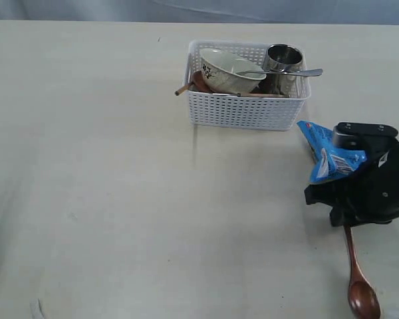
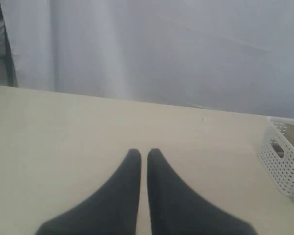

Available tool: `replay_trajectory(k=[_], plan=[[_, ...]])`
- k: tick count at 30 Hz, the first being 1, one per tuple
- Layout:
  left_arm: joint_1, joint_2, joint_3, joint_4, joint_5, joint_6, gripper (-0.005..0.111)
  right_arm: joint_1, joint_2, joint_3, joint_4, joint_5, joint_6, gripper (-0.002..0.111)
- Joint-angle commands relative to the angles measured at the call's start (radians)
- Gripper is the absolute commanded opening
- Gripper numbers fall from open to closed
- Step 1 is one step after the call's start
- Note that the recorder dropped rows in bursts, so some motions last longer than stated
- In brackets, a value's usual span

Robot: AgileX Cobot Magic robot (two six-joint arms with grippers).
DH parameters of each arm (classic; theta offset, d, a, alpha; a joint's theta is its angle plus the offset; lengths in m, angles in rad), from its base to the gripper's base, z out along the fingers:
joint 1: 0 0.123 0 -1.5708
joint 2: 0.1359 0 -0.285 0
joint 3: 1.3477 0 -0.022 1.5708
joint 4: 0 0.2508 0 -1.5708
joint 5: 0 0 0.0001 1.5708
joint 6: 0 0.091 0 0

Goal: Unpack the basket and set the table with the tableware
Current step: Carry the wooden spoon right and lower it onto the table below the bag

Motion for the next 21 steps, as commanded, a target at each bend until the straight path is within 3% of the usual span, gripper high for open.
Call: replay_trajectory(k=[1,21], plan=[[0.005,-0.004,0.004,-0.004,-0.003,0.004,0.005,0.004,0.020,-0.001,0.000,-0.032,-0.008,0.000],[0.005,-0.004,0.004,-0.004,-0.003,0.004,0.005,0.004,0.021,-0.001,0.004,-0.127,0.000,0.000]])
